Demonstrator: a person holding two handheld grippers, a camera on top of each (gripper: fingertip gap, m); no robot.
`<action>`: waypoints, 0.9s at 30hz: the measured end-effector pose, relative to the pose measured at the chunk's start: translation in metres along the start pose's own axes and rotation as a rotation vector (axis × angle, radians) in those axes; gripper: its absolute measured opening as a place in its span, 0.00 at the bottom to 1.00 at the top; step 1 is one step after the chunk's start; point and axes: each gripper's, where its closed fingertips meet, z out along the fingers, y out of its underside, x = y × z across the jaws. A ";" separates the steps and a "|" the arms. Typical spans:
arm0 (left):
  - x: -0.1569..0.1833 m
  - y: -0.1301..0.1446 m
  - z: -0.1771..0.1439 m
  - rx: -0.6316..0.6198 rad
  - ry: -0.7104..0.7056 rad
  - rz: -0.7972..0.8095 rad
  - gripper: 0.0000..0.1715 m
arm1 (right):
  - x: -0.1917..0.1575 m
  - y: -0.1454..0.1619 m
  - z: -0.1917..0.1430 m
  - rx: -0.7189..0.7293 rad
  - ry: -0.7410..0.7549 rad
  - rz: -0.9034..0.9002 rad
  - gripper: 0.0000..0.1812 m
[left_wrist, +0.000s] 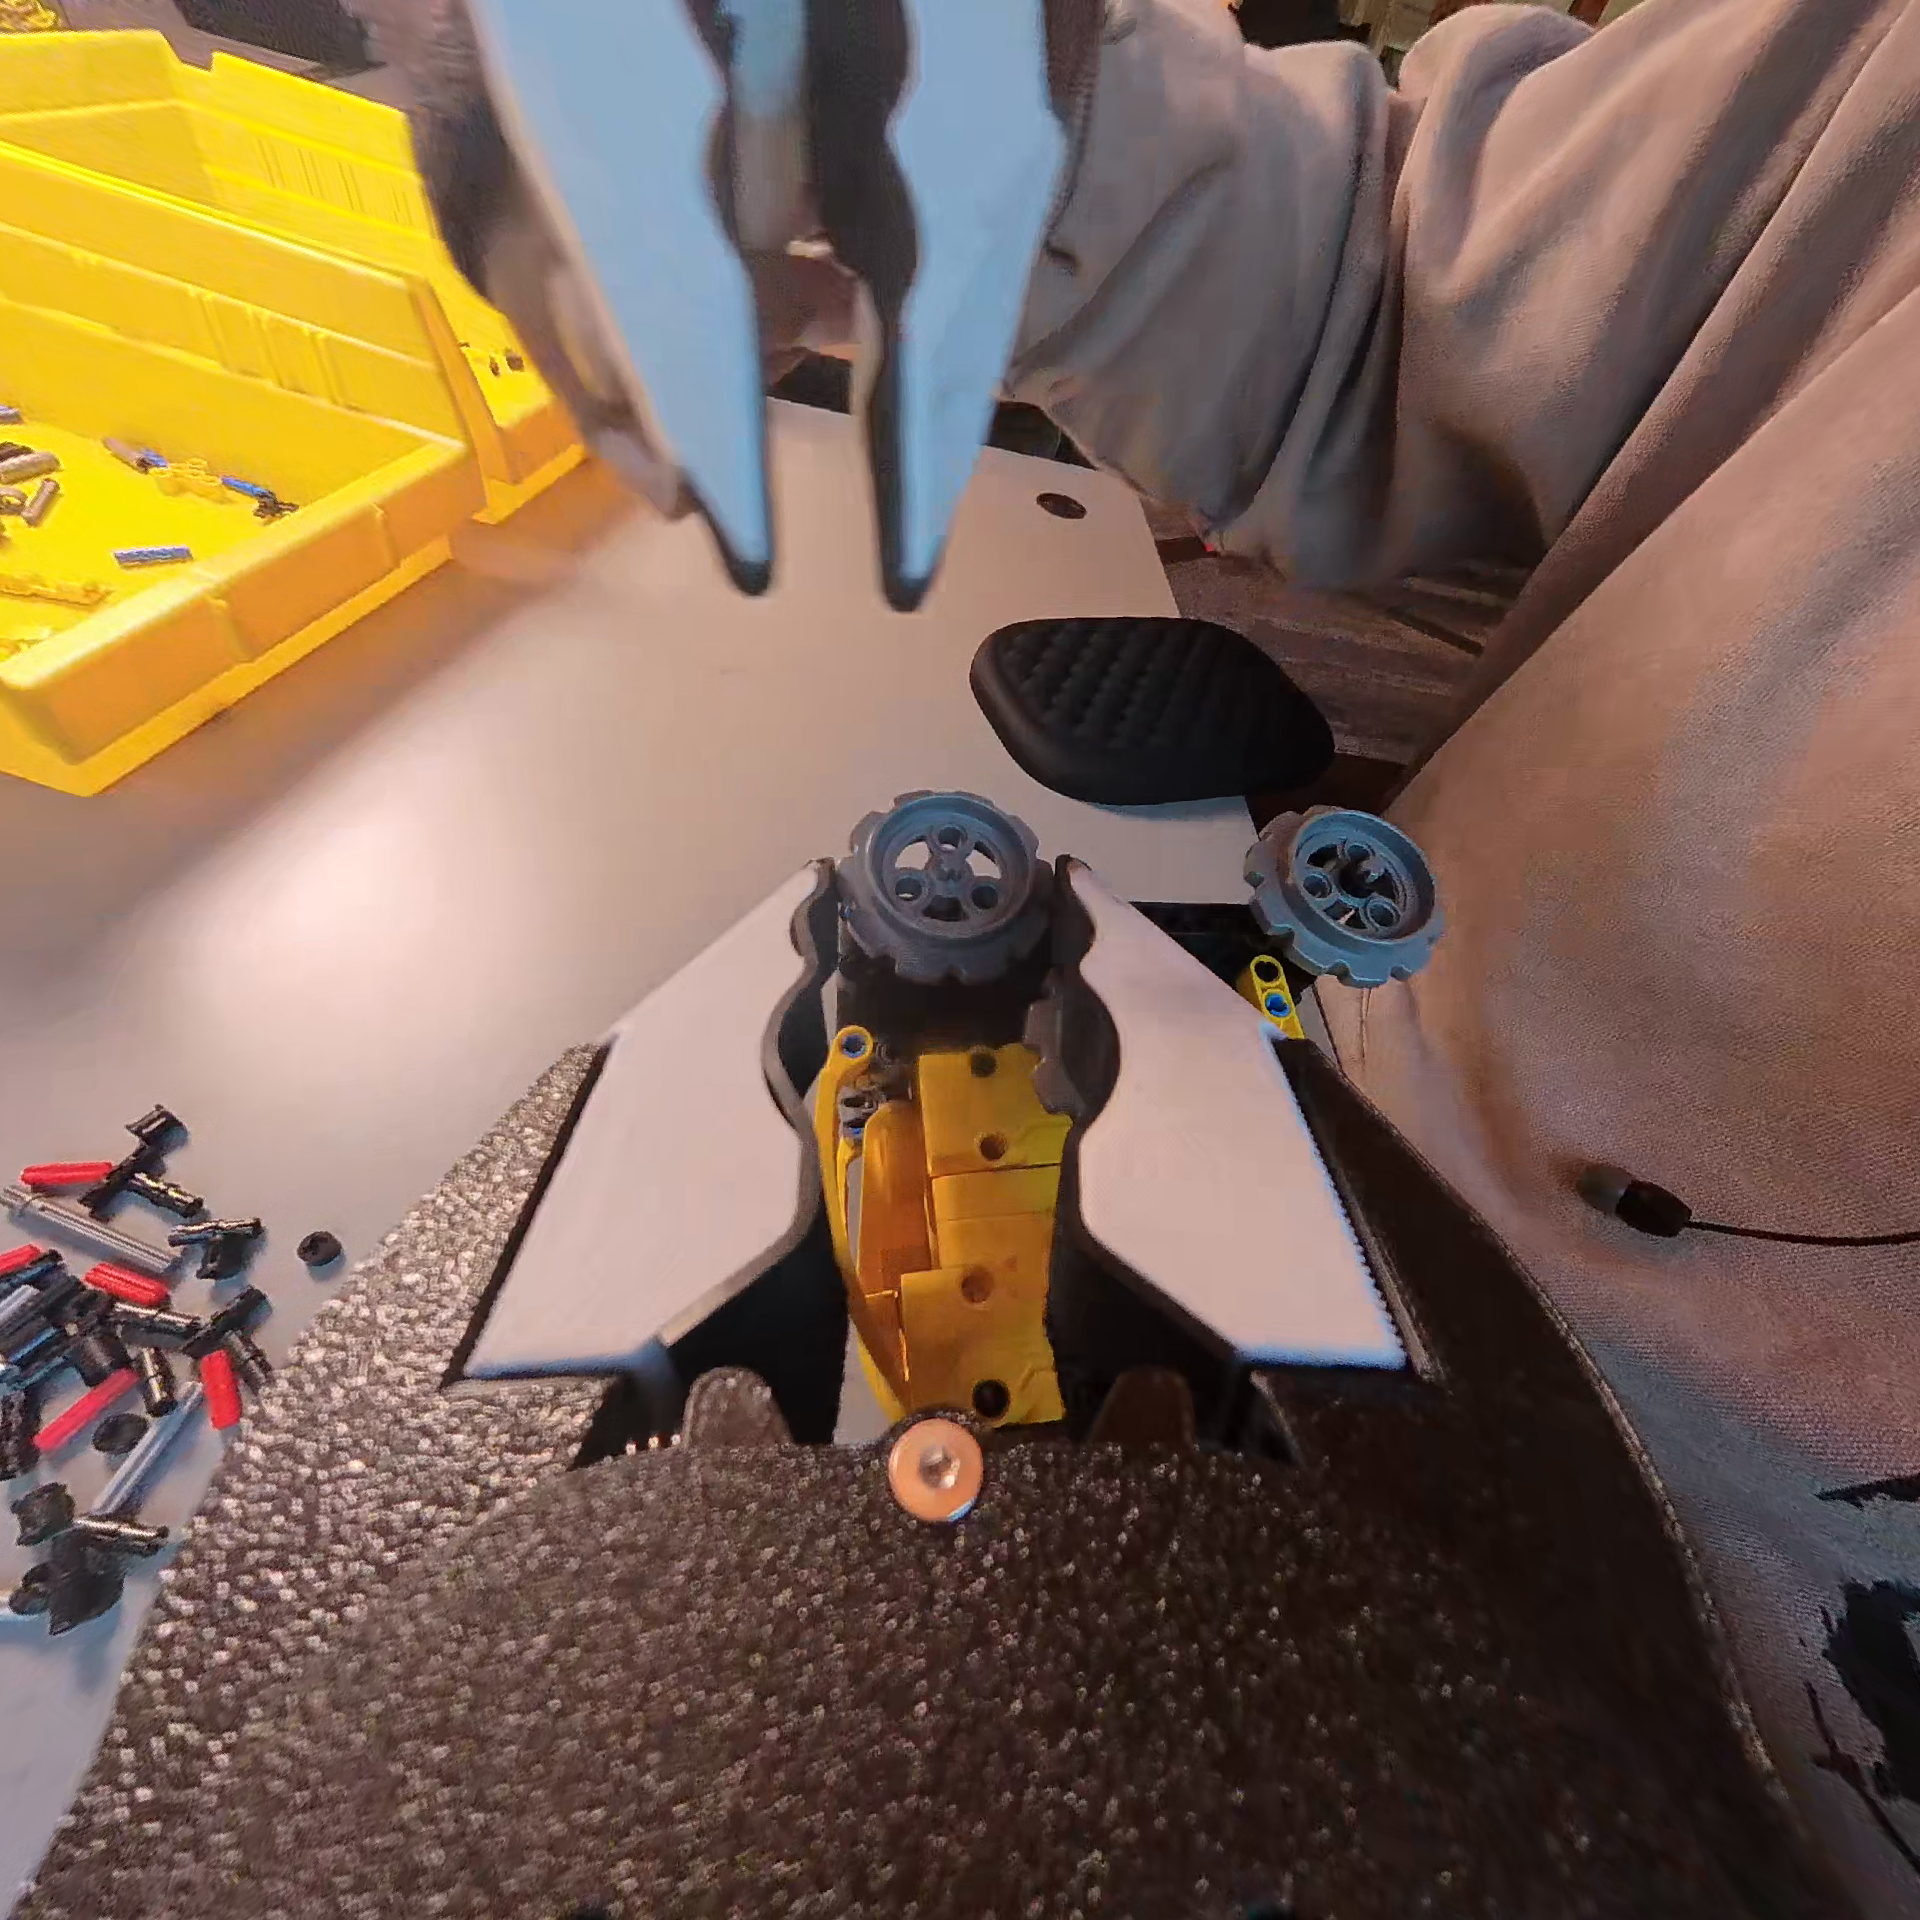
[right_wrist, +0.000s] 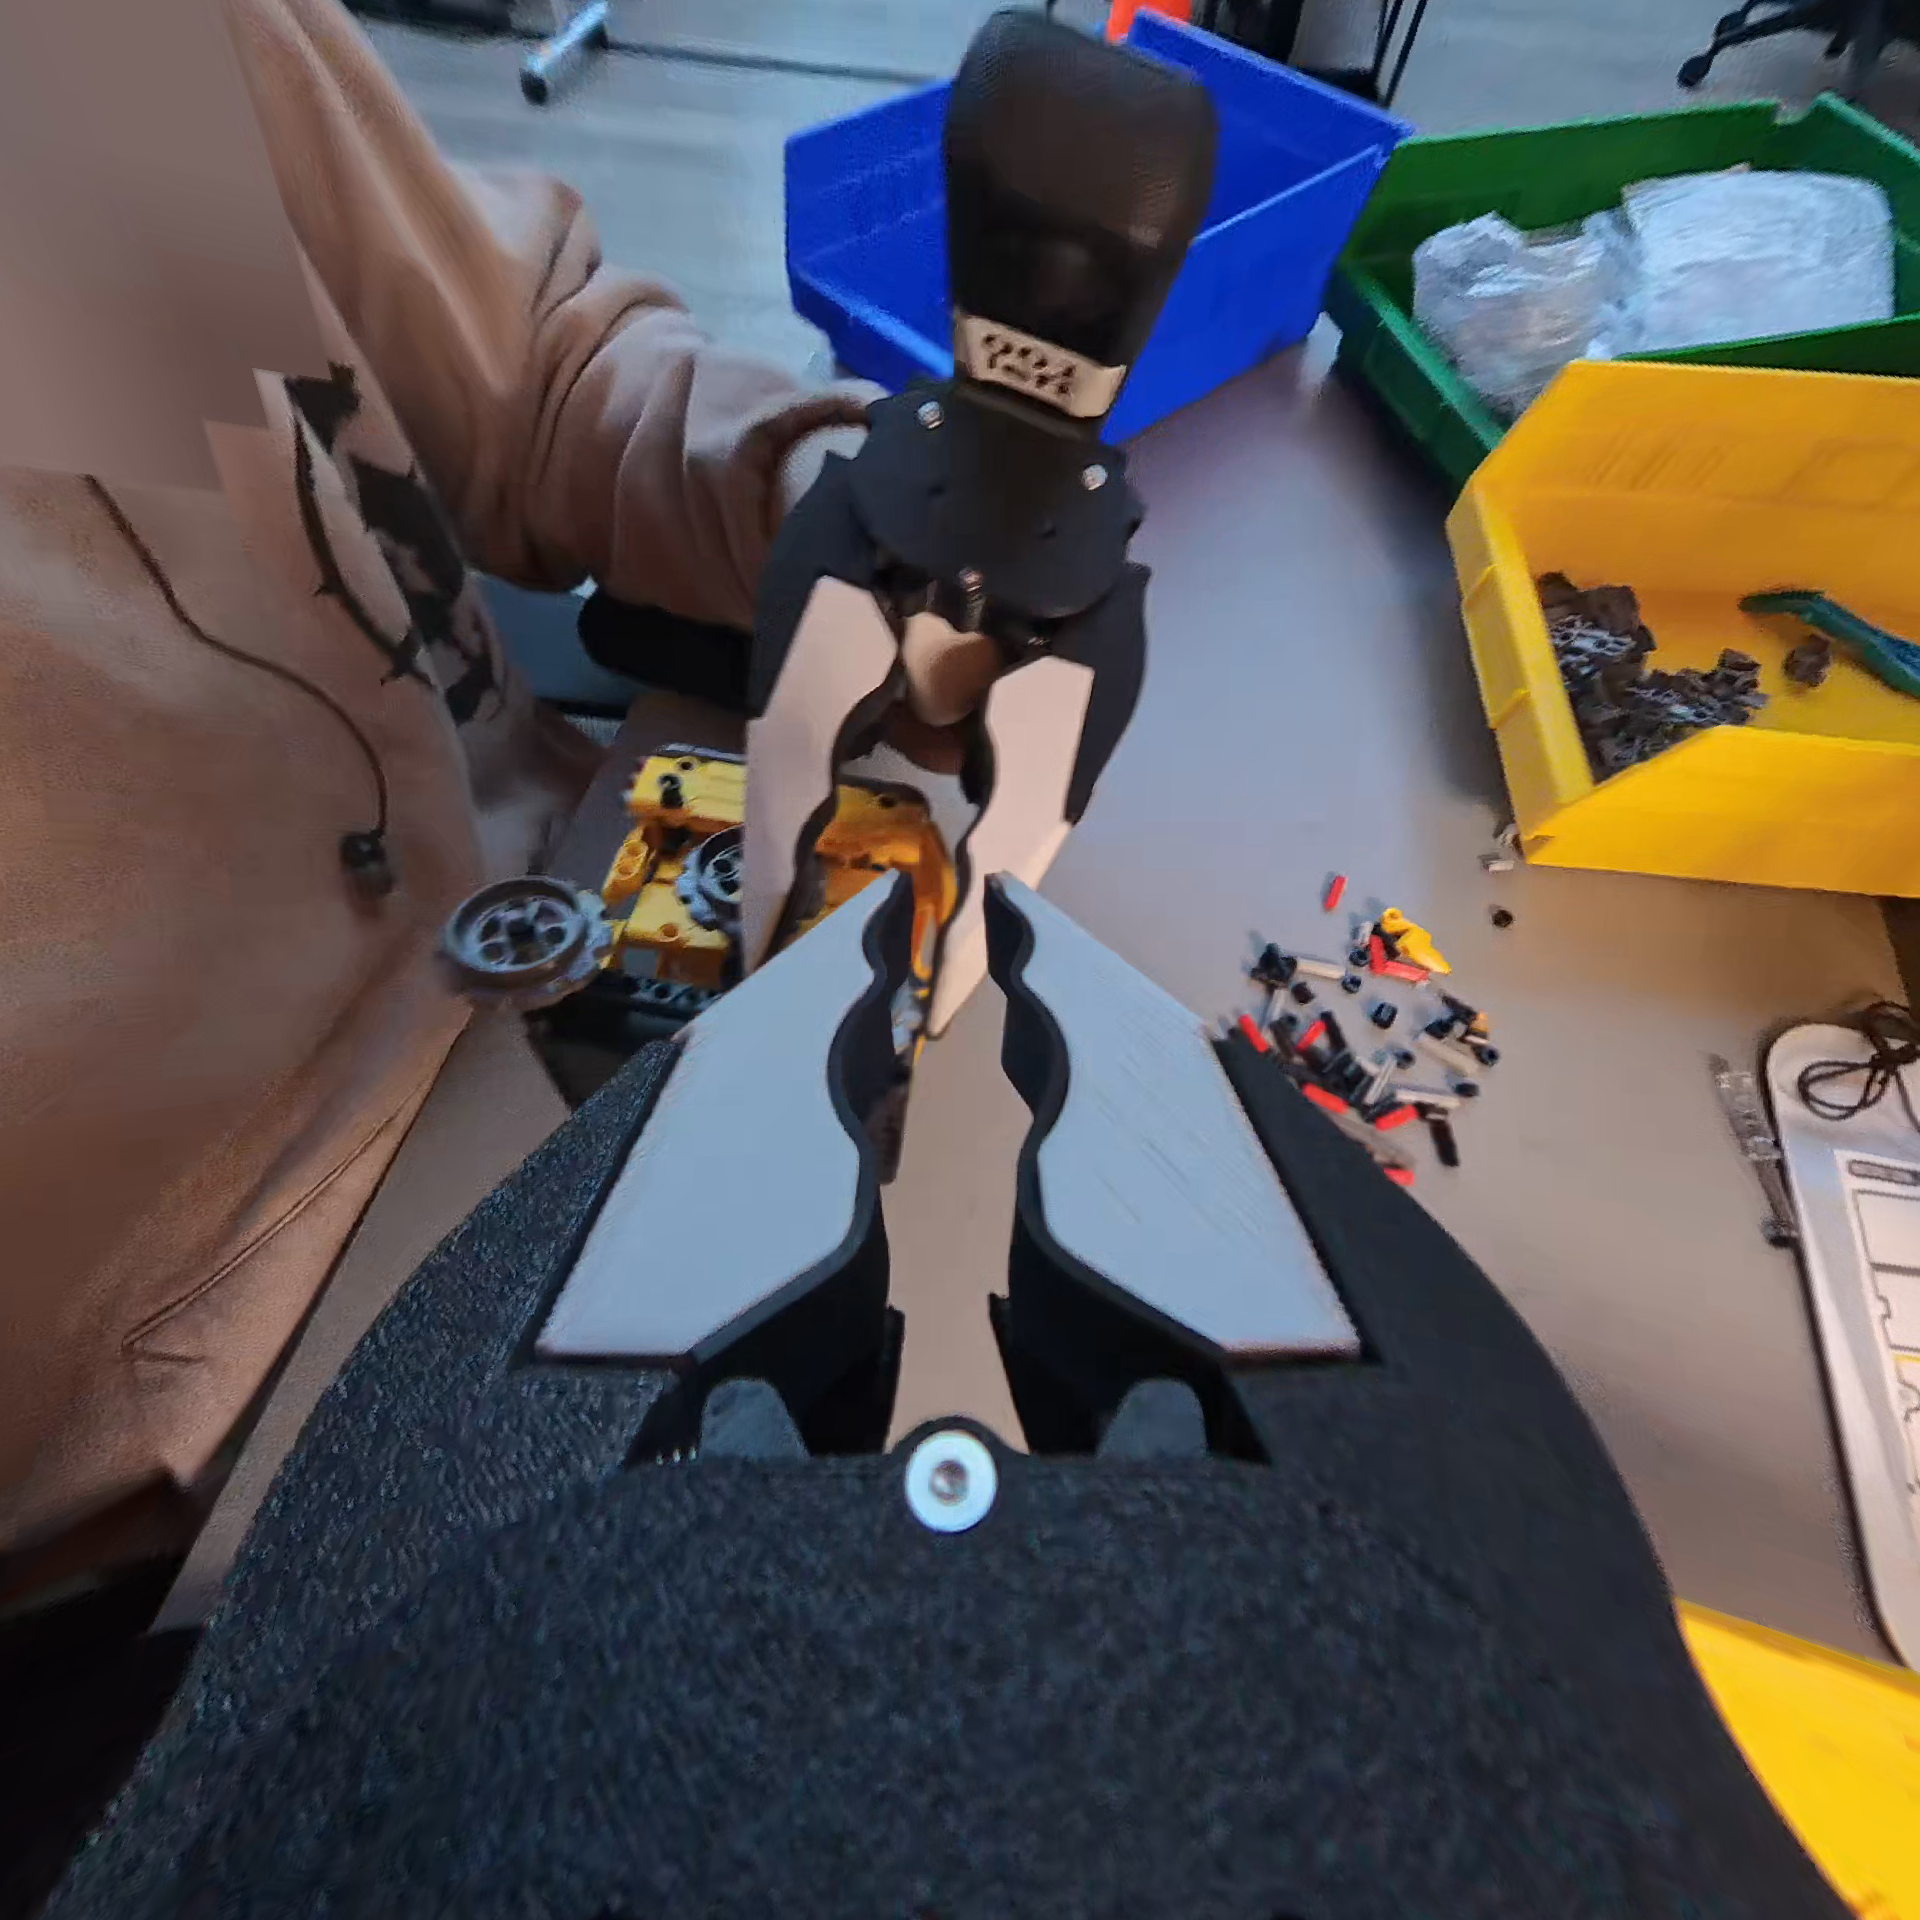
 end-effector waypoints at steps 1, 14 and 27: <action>0.000 0.000 0.000 -0.001 -0.002 0.002 0.24 | -0.011 0.003 -0.001 -0.023 -0.006 -0.007 0.07; -0.011 -0.002 -0.002 -0.023 -0.116 0.064 0.24 | -0.099 0.030 0.024 -0.183 -0.097 0.010 0.07; 0.068 0.004 0.003 -0.153 0.023 0.295 0.33 | -0.094 0.034 0.023 -0.259 -0.018 0.038 0.02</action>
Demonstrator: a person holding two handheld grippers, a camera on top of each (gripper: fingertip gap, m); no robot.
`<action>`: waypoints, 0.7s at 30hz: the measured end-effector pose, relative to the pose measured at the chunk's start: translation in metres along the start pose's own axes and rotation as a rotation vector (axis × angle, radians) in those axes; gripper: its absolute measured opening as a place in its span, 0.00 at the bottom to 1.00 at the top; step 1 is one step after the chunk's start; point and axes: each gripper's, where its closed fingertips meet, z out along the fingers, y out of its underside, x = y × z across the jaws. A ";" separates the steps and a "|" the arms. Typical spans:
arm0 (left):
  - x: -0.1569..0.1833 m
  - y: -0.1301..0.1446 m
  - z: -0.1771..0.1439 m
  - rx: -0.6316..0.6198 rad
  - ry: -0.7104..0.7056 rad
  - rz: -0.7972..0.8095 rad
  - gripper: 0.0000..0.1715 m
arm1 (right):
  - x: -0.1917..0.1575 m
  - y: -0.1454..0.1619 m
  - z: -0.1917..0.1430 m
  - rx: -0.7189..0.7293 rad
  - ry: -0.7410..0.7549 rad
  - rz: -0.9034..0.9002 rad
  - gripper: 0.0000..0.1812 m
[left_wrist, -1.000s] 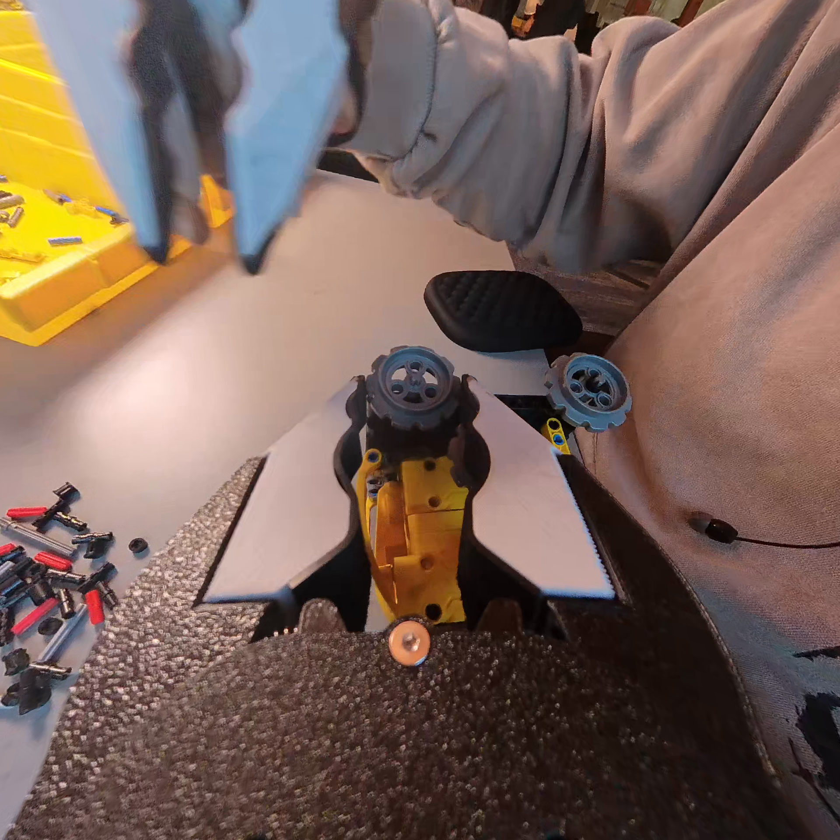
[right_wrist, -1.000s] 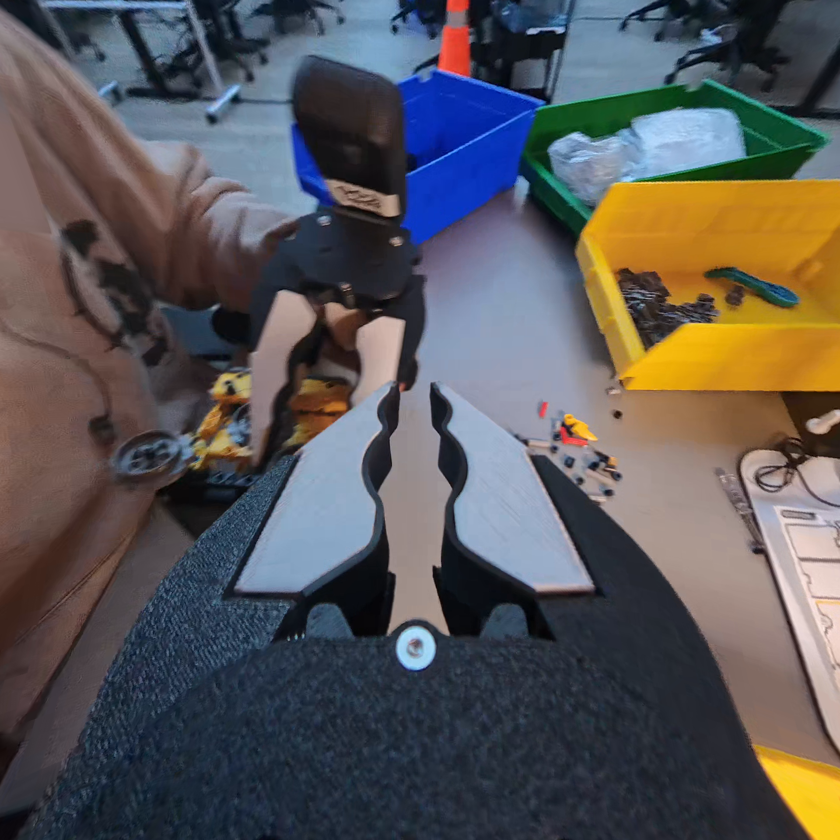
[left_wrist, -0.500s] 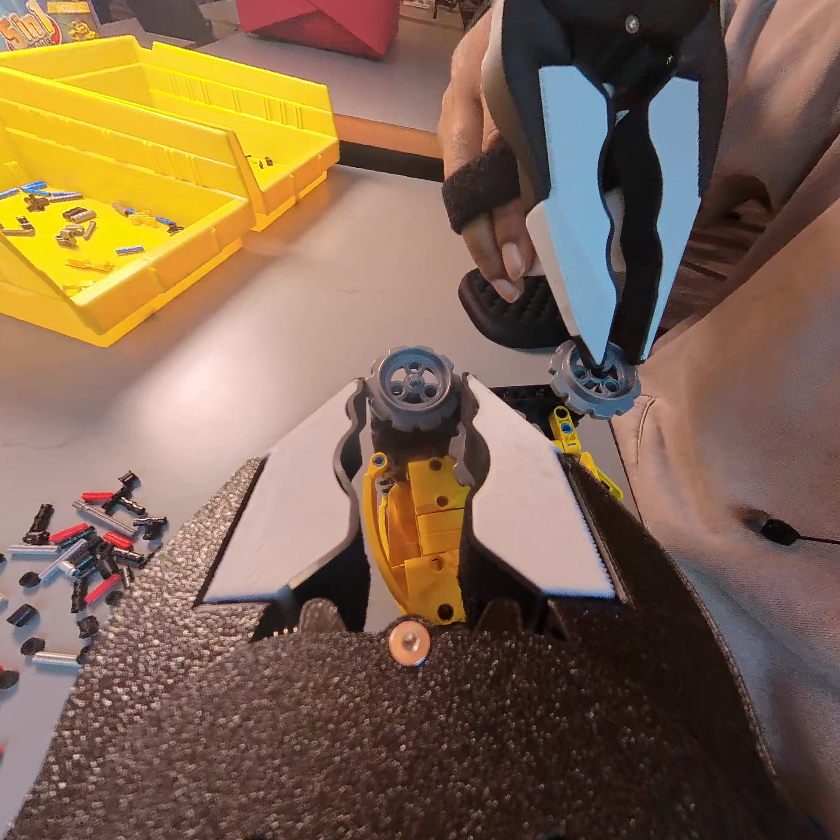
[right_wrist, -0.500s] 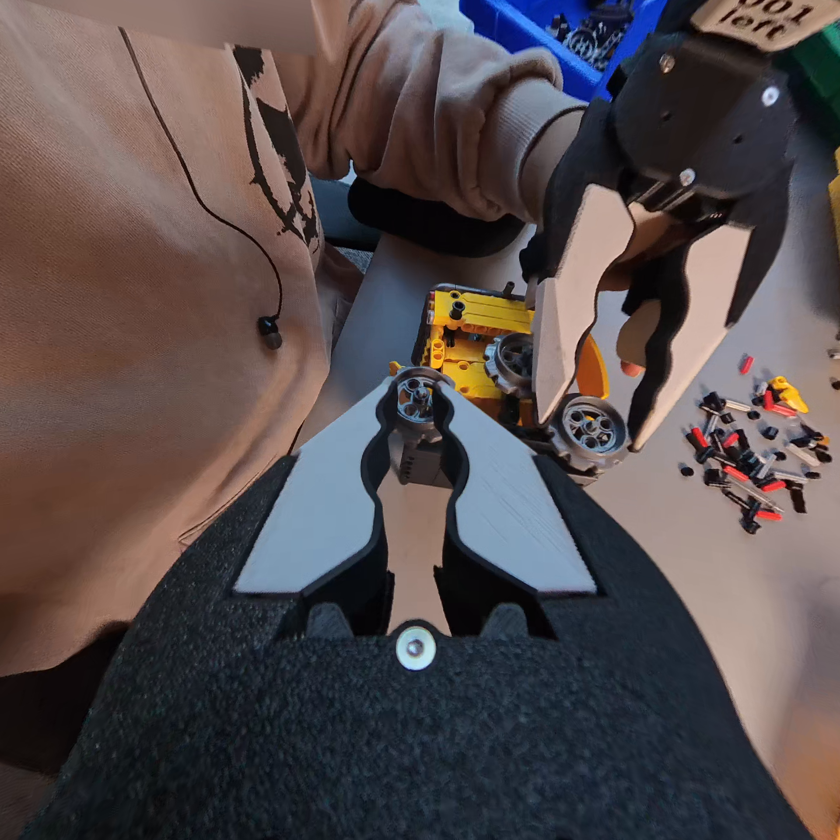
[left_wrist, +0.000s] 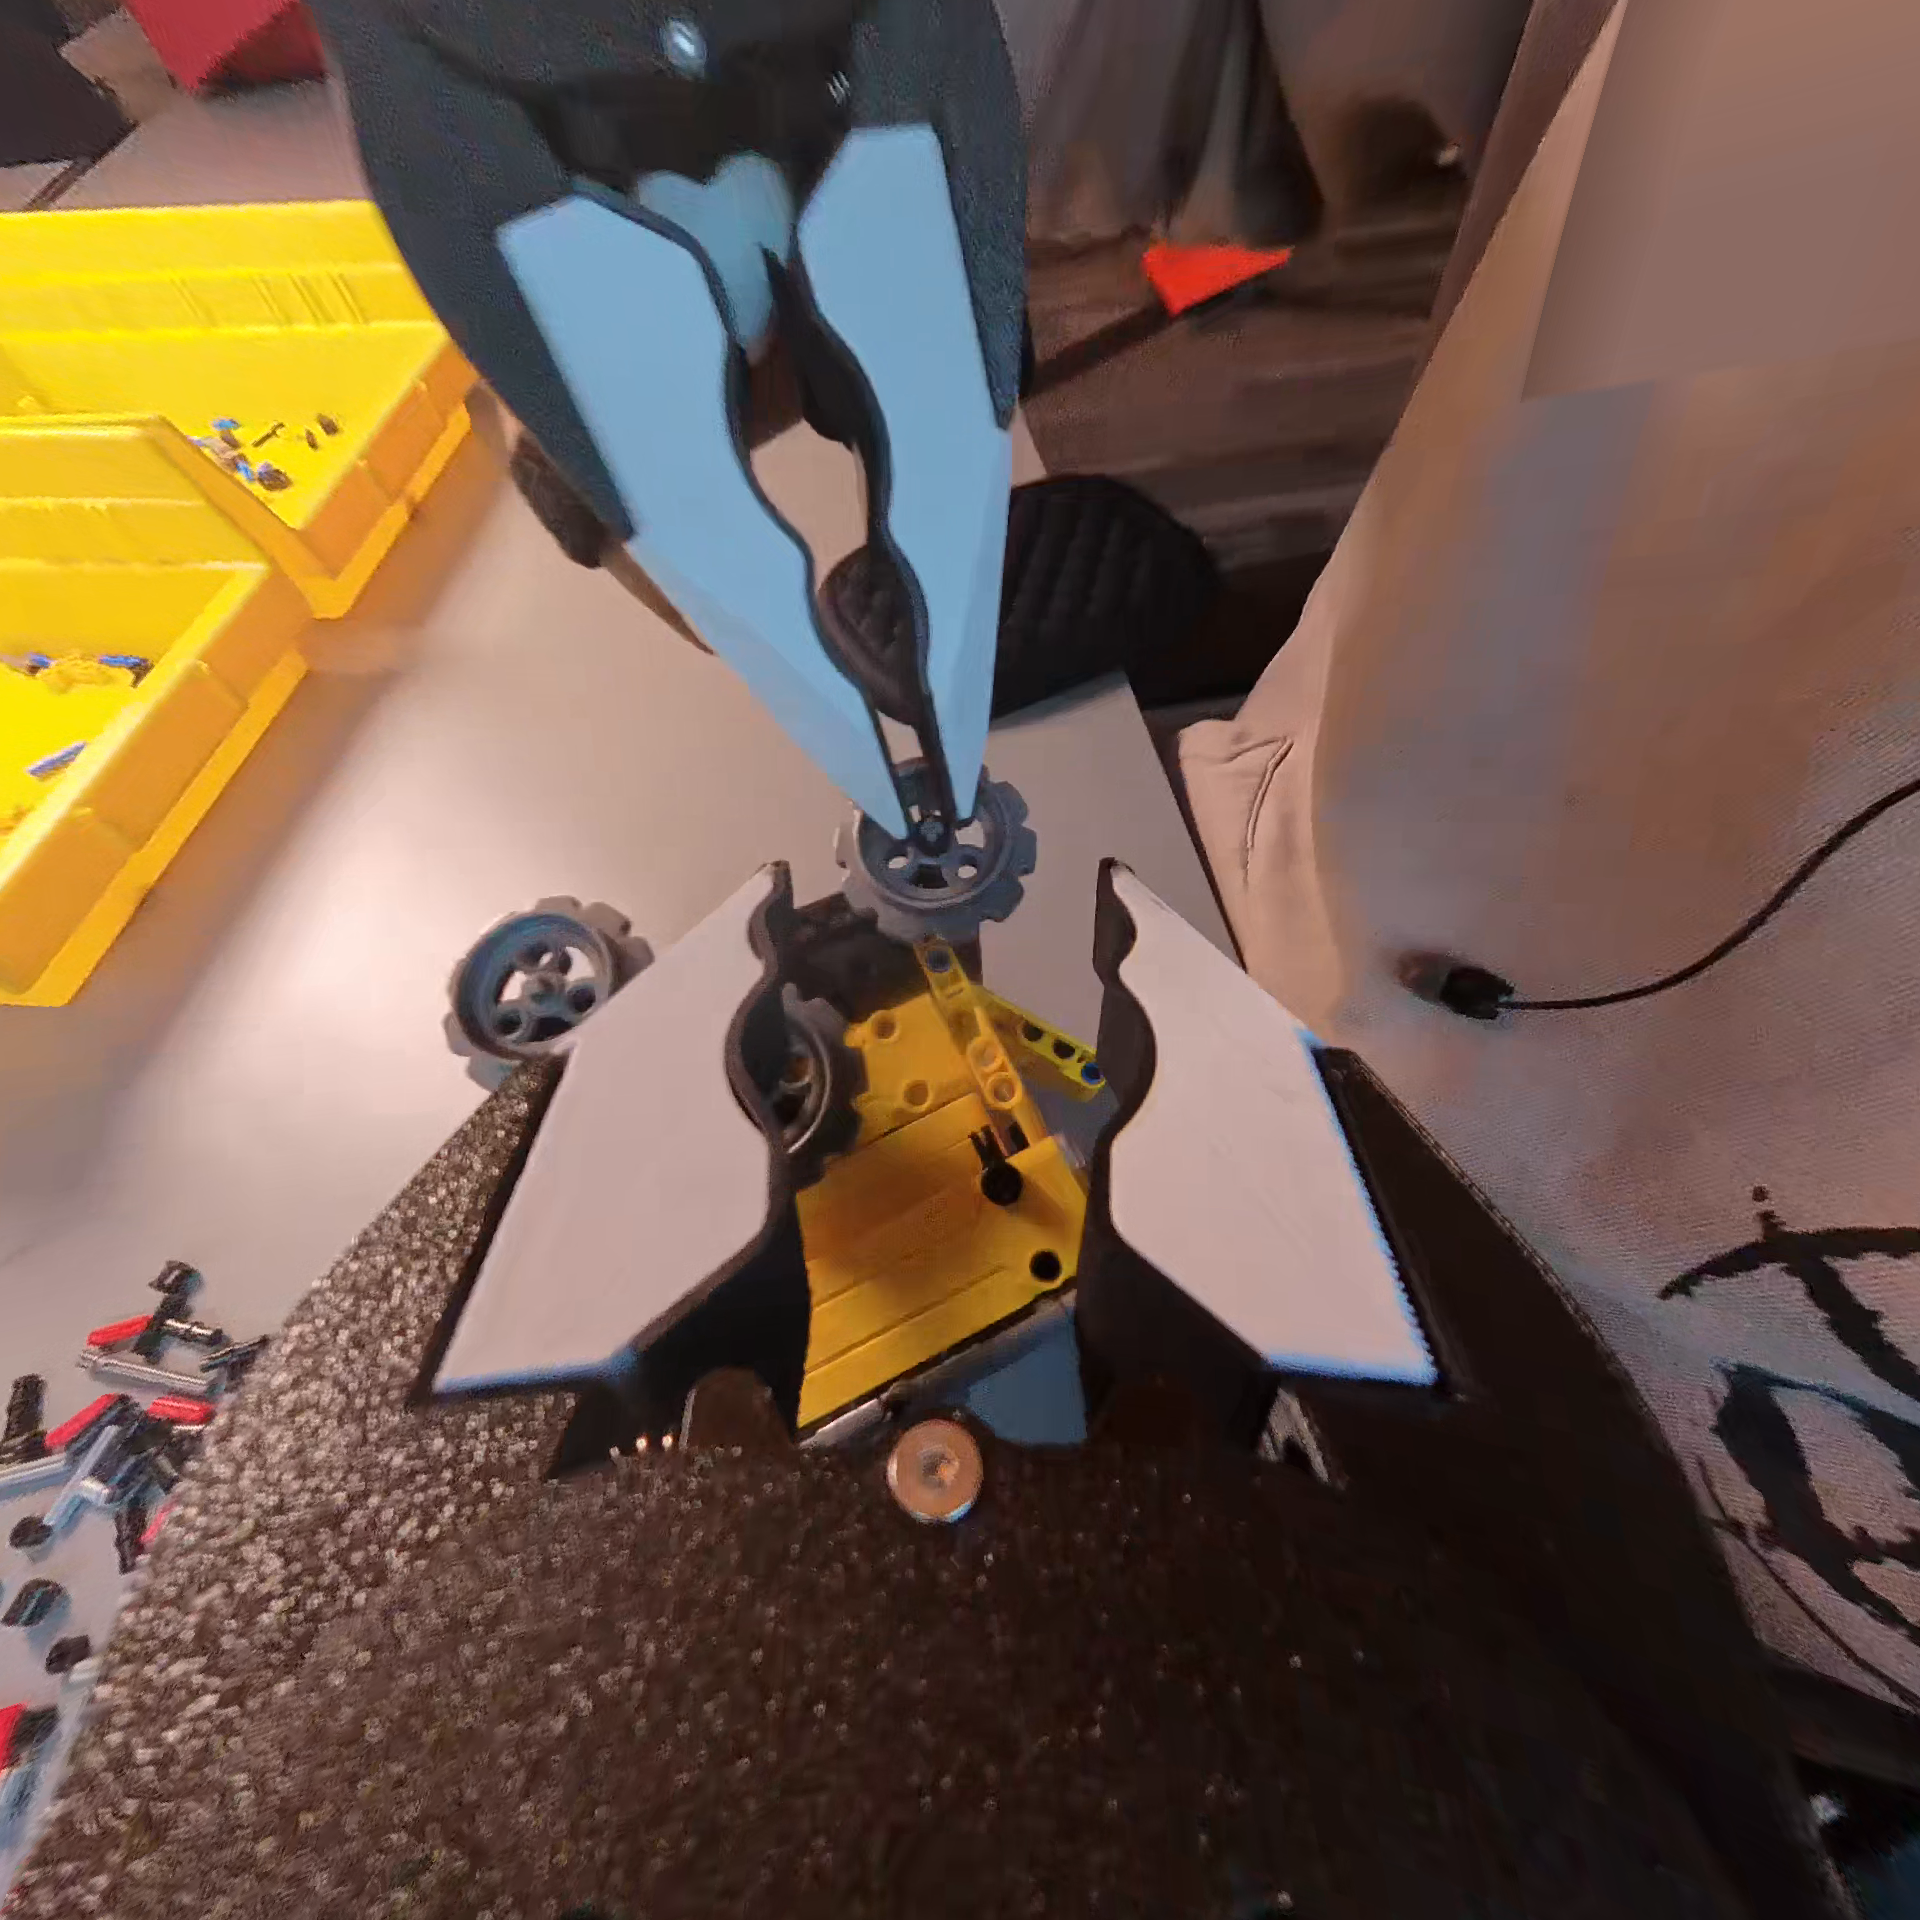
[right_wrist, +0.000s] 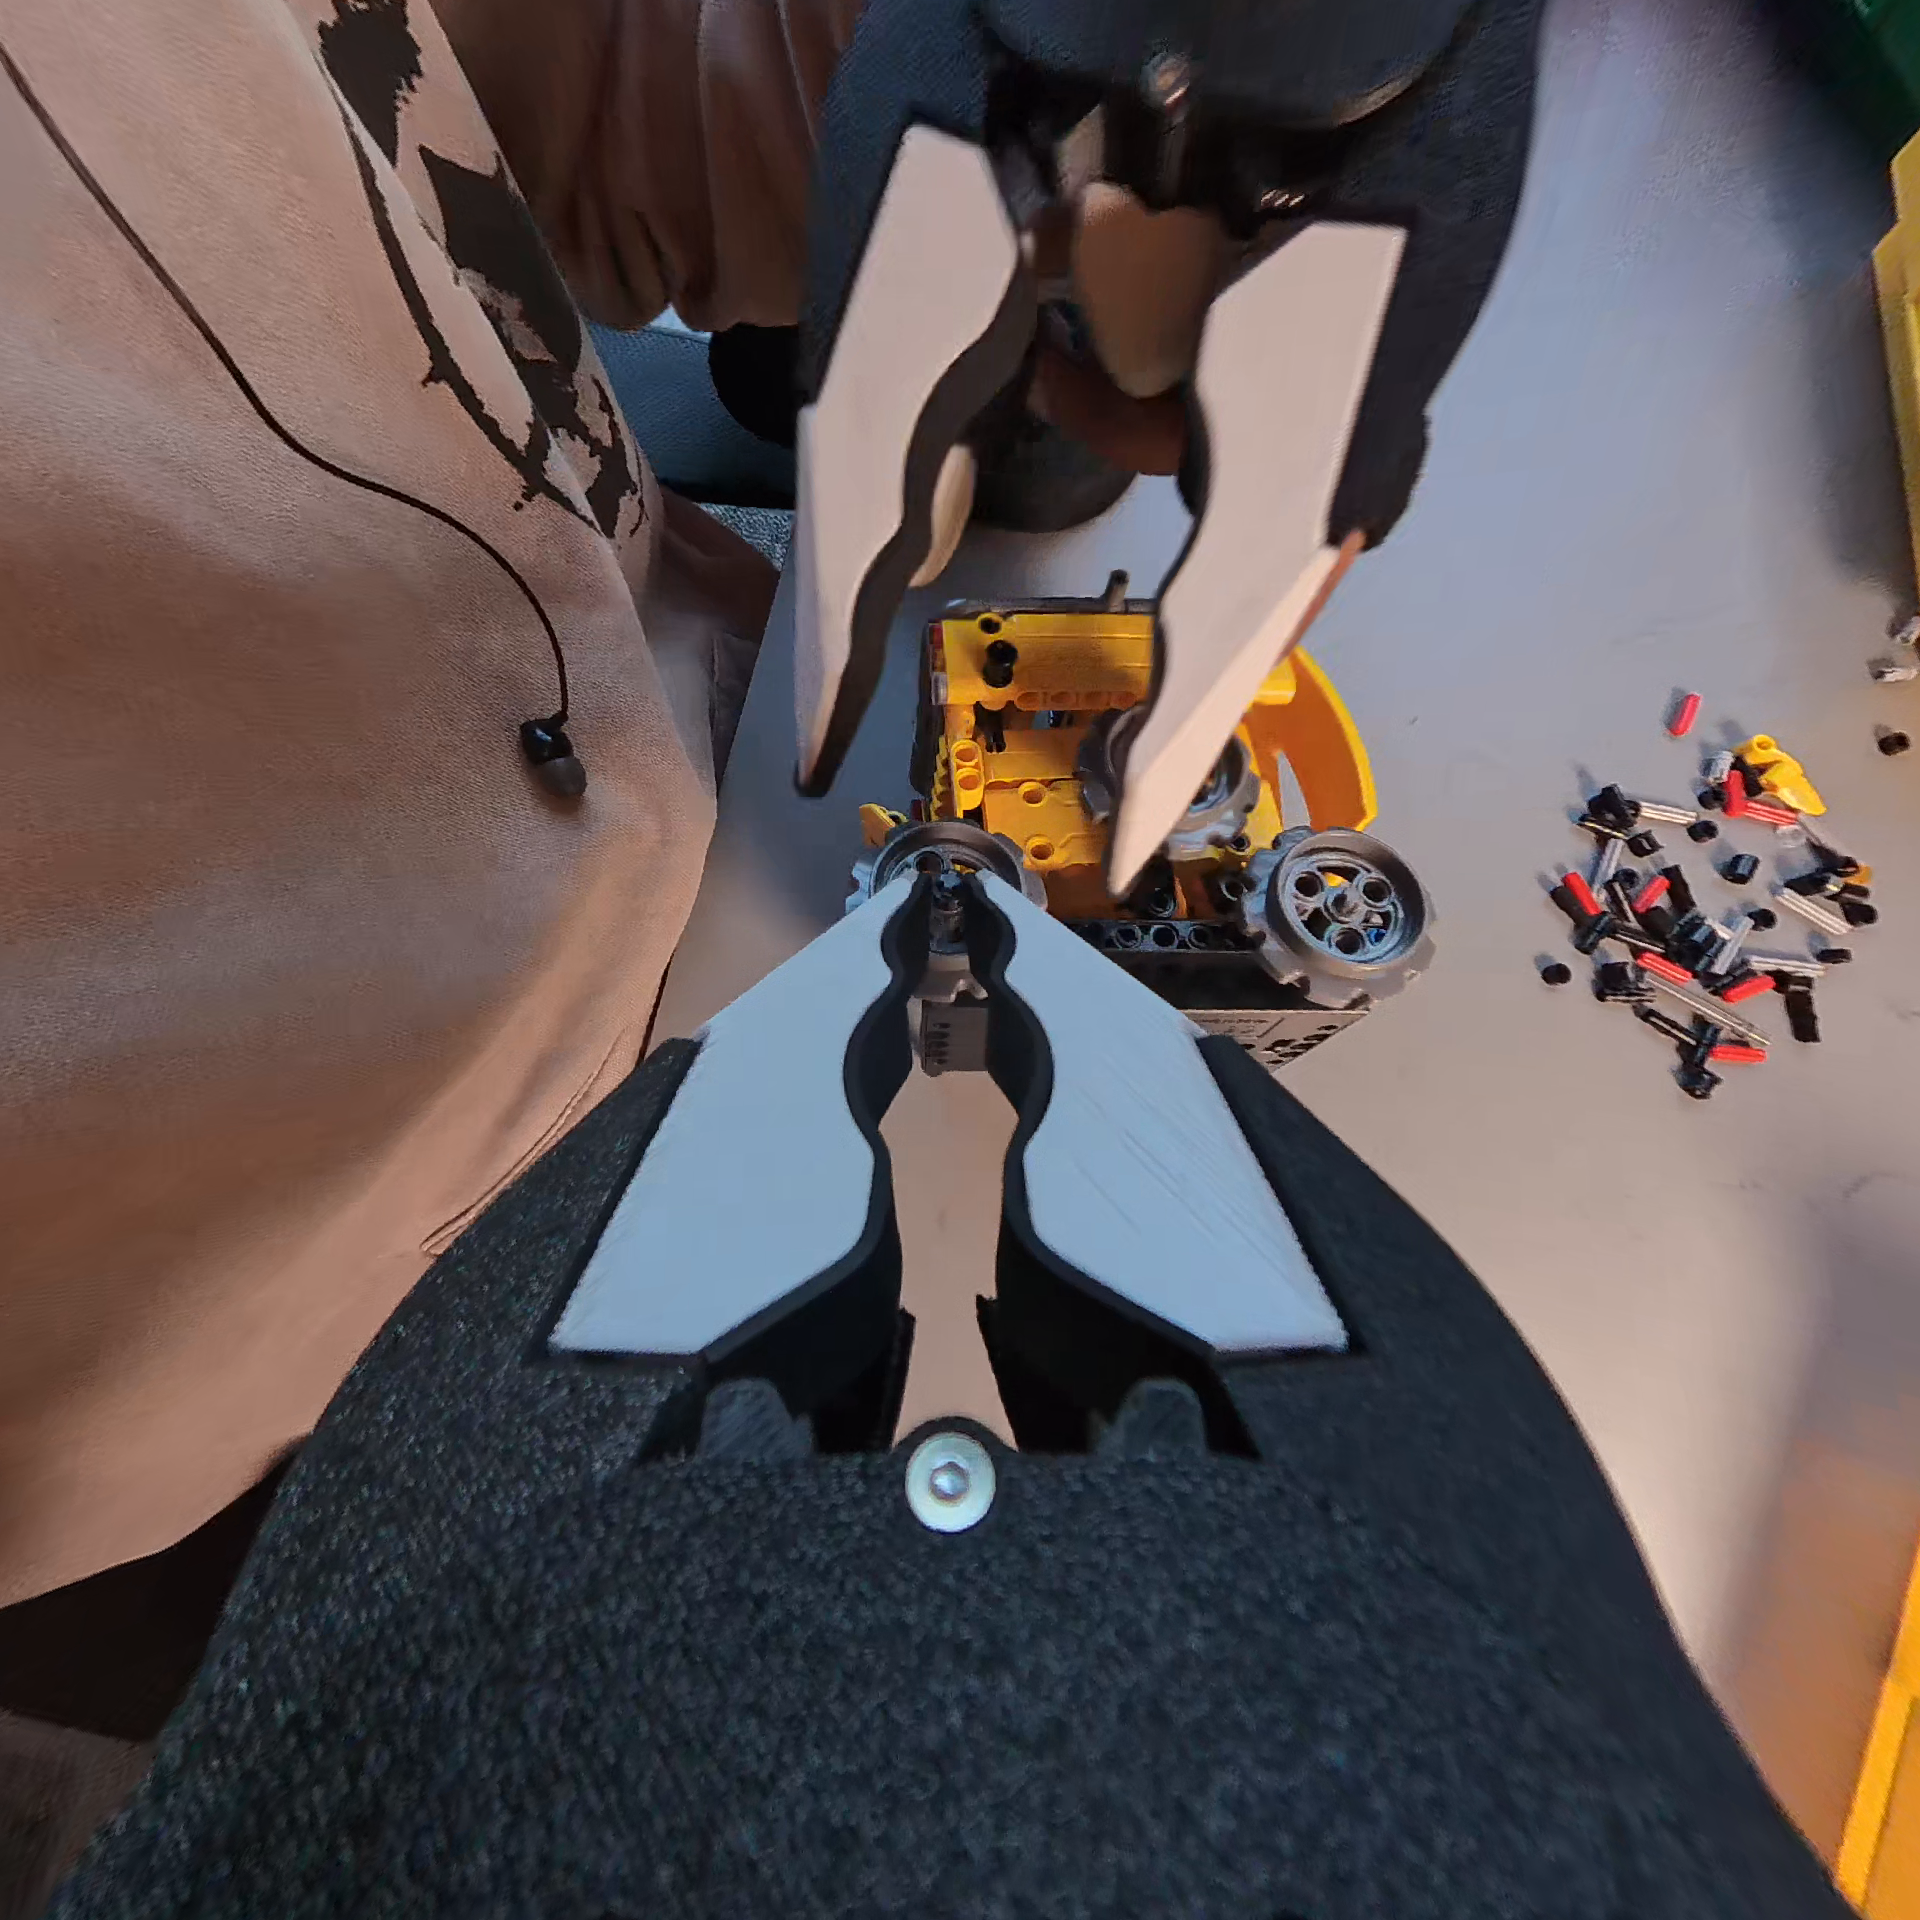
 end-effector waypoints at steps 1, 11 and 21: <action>-0.002 0.003 0.004 -0.023 -0.046 0.024 0.35 | 0.000 0.000 0.000 -0.008 0.001 0.004 0.02; -0.004 0.003 0.016 -0.106 -0.175 -0.010 0.24 | -0.001 0.002 0.003 -0.060 0.043 -0.013 0.02; 0.002 0.005 0.016 -0.109 -0.179 -0.121 0.24 | -0.004 -0.003 0.004 0.168 0.081 0.127 0.01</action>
